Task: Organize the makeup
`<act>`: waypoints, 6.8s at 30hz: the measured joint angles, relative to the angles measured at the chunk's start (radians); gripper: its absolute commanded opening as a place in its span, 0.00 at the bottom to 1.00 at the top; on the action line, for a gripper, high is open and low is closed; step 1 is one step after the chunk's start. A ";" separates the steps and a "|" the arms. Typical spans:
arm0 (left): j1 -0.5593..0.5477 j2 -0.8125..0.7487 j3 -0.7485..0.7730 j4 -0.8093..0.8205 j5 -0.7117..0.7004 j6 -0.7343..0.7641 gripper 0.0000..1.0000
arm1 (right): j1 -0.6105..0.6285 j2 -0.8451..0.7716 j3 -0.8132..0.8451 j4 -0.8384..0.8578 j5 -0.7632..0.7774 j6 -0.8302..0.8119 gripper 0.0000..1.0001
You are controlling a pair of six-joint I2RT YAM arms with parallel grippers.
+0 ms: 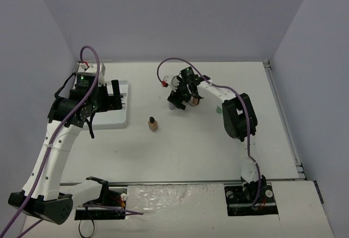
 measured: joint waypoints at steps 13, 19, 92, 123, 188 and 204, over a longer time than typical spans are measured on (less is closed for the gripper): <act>0.000 -0.013 -0.015 -0.008 -0.007 0.000 0.97 | -0.009 0.046 0.035 0.000 -0.048 0.002 0.63; 0.000 -0.013 -0.017 -0.008 -0.007 -0.002 0.97 | -0.023 0.045 0.030 0.003 -0.059 0.006 0.42; -0.540 0.467 0.118 0.137 0.110 0.025 0.97 | 0.211 -1.442 -0.925 0.136 0.776 0.767 1.00; -0.661 1.035 0.285 0.169 0.079 0.004 0.81 | 0.205 -1.723 -0.977 -0.008 1.024 0.918 1.00; 0.261 1.204 0.853 0.023 0.182 0.106 0.12 | 0.205 -1.569 -0.889 -0.007 0.845 0.819 1.00; 0.339 1.325 0.874 0.084 0.126 0.126 0.12 | 0.205 -1.556 -0.901 -0.006 0.834 0.820 1.00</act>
